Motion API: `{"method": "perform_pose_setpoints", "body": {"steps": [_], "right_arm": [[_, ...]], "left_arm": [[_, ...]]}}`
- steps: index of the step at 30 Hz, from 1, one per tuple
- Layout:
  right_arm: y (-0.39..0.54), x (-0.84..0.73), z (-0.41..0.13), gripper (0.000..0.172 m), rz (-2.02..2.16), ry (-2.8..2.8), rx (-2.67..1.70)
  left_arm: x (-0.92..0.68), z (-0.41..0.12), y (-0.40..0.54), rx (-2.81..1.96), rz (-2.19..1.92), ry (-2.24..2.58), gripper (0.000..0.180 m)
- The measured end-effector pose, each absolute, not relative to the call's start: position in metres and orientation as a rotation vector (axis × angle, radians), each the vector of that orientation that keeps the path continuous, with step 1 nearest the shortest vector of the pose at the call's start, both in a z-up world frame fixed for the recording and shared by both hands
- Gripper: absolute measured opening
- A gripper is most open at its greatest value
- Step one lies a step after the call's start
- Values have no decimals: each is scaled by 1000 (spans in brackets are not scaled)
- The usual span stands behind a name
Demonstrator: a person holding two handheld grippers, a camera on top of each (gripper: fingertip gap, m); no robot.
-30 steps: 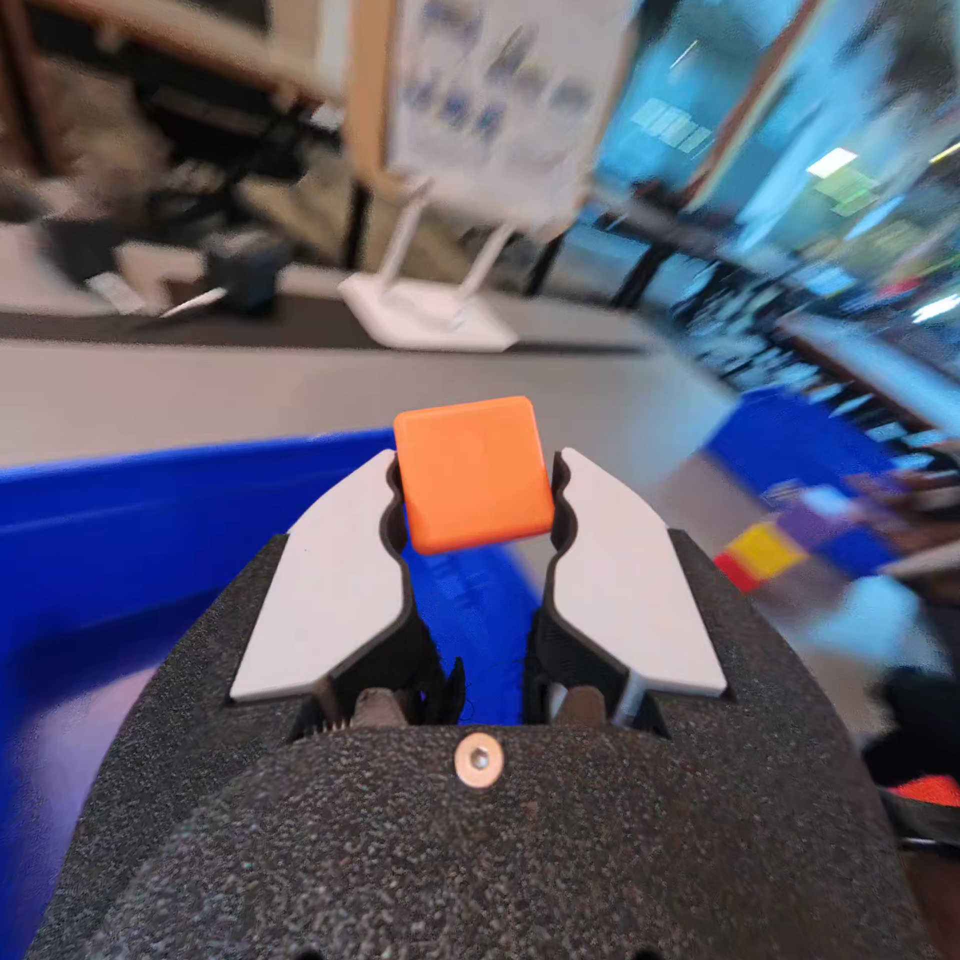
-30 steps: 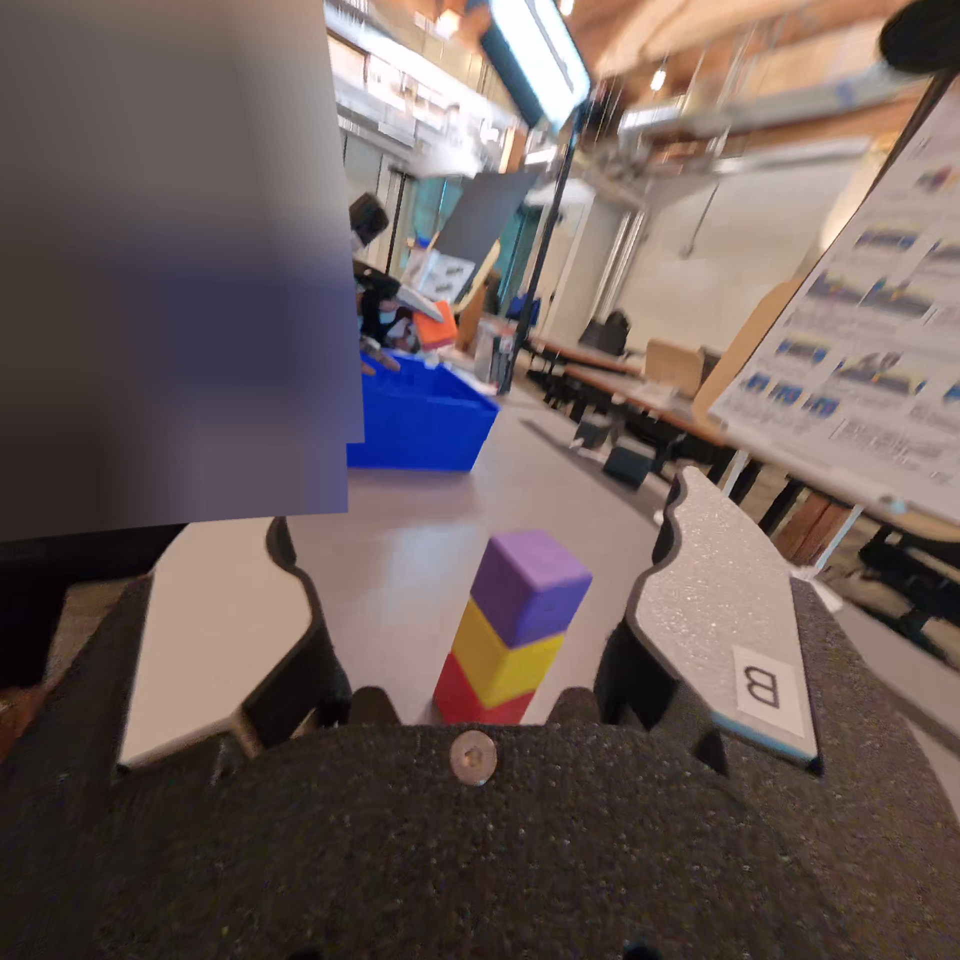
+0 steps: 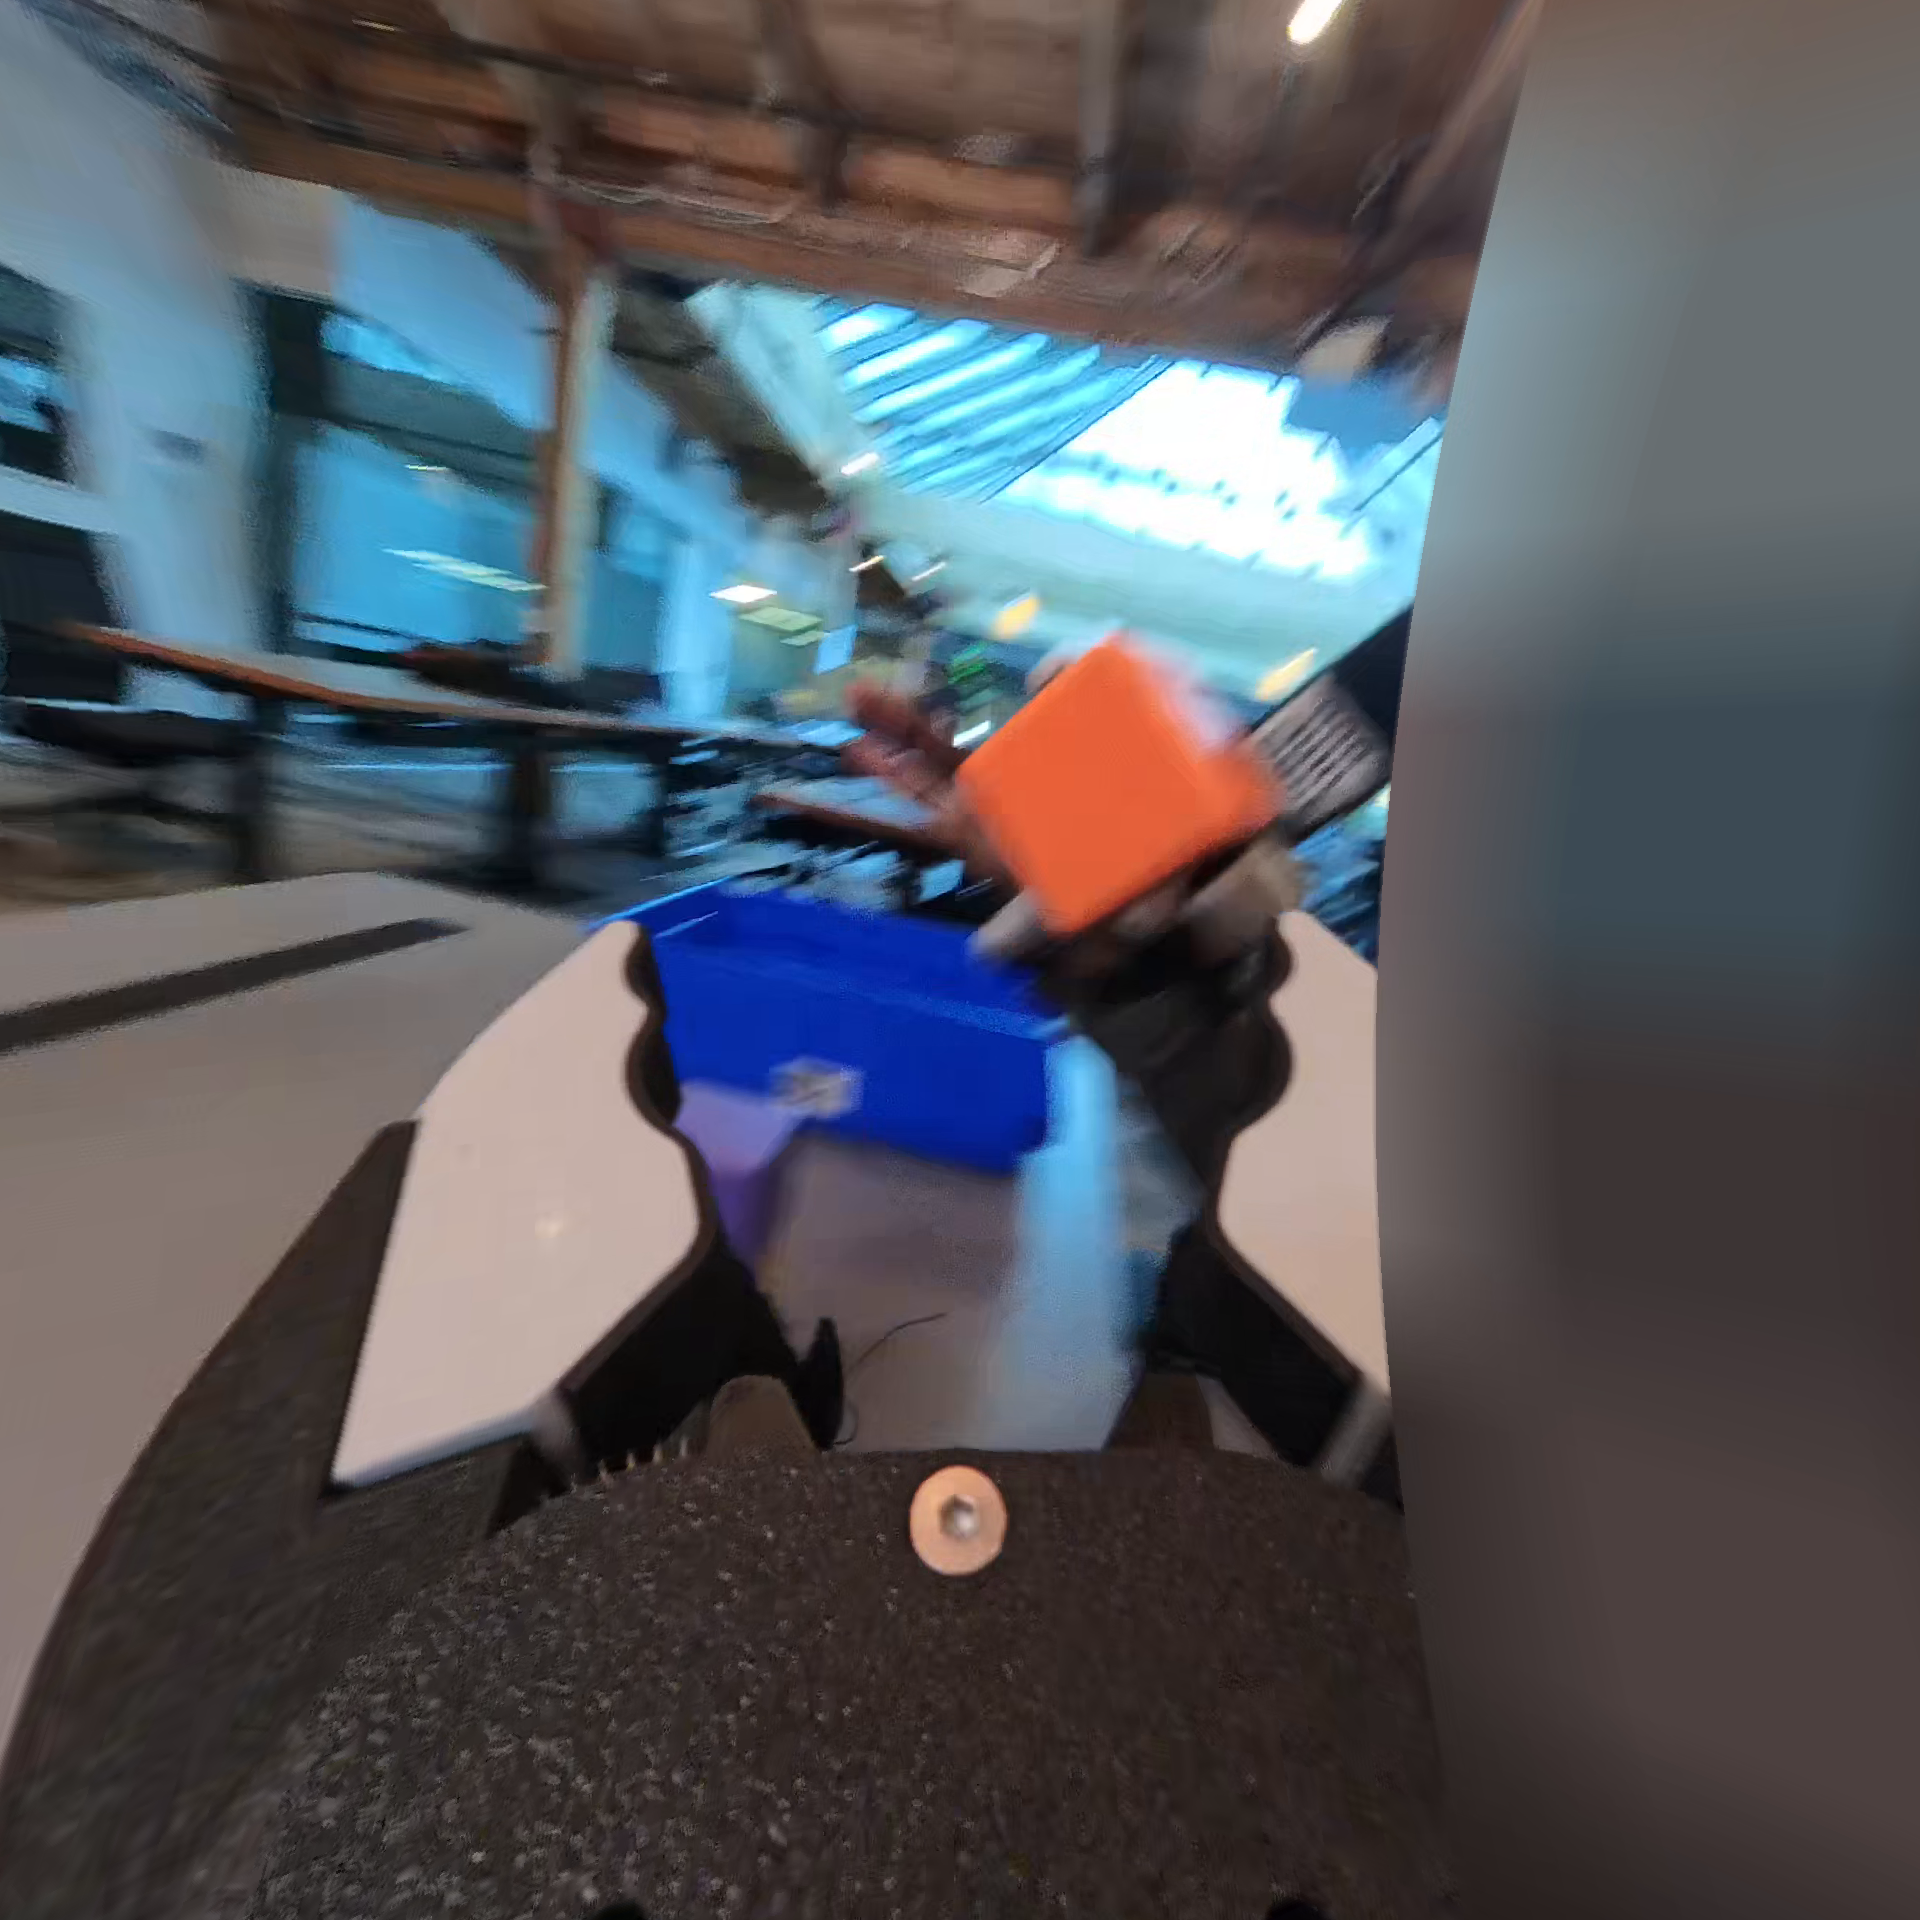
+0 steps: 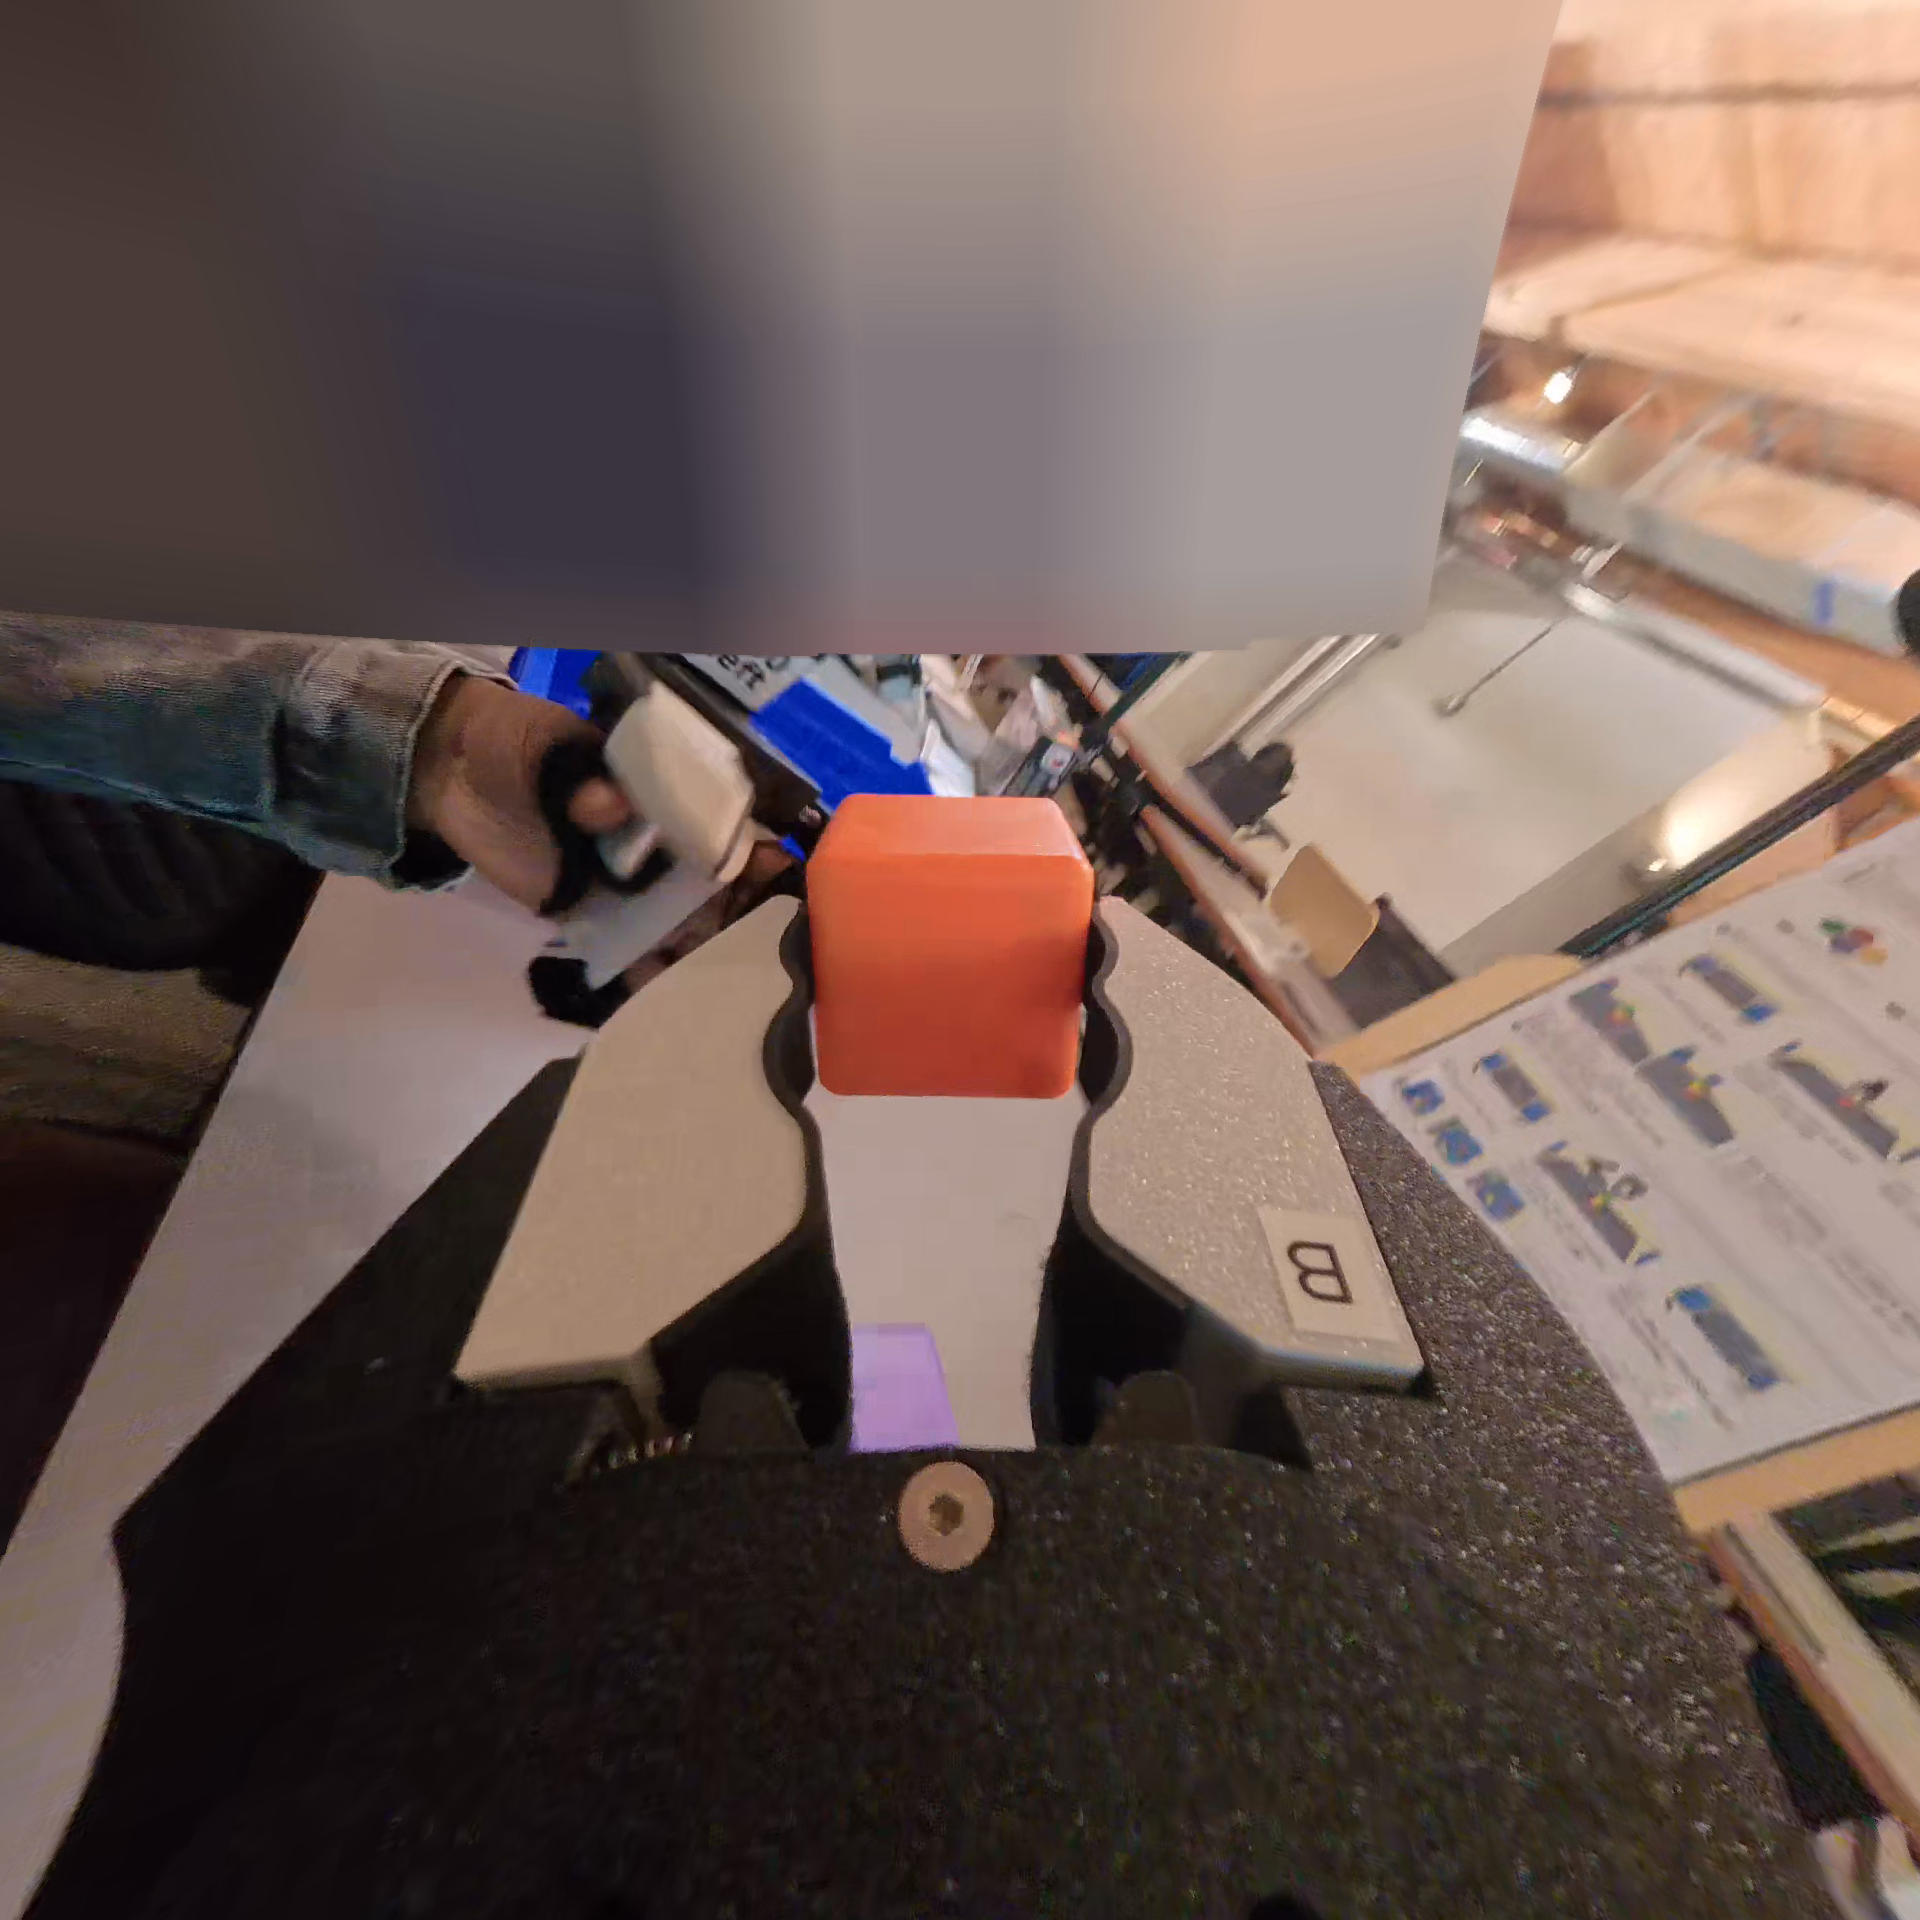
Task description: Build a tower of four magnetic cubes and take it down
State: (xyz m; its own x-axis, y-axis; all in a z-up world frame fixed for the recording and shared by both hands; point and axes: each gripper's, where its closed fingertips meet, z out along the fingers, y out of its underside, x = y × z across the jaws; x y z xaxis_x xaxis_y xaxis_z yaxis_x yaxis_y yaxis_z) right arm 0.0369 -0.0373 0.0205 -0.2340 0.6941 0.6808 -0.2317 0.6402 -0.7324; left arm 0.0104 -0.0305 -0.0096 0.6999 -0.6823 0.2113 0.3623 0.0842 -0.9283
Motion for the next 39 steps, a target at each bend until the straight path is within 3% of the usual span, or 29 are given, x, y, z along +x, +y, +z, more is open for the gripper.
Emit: {"method": "perform_pose_setpoints", "body": {"steps": [1,4,12,17,27,39], "right_arm": [[-27,41,22,49,899,-1612,-425],[-3,50,24,49,860,-1700,-491],[22,53,15,49,690,-1910,-551],[32,47,-7,49,568,-2151,-617],[60,26,-67,49,207,-2670,-1100],[57,11,-81,49,166,-2758,-1193]], "left_arm": [[4,-27,-16,-1341,-632,345,116],[8,-84,18,-1580,-413,531,119],[25,-159,69,-1861,-493,679,104],[27,-166,71,-1819,-513,690,51],[27,-167,70,-1820,-497,713,50],[28,-167,70,-1826,-491,722,50]]}}
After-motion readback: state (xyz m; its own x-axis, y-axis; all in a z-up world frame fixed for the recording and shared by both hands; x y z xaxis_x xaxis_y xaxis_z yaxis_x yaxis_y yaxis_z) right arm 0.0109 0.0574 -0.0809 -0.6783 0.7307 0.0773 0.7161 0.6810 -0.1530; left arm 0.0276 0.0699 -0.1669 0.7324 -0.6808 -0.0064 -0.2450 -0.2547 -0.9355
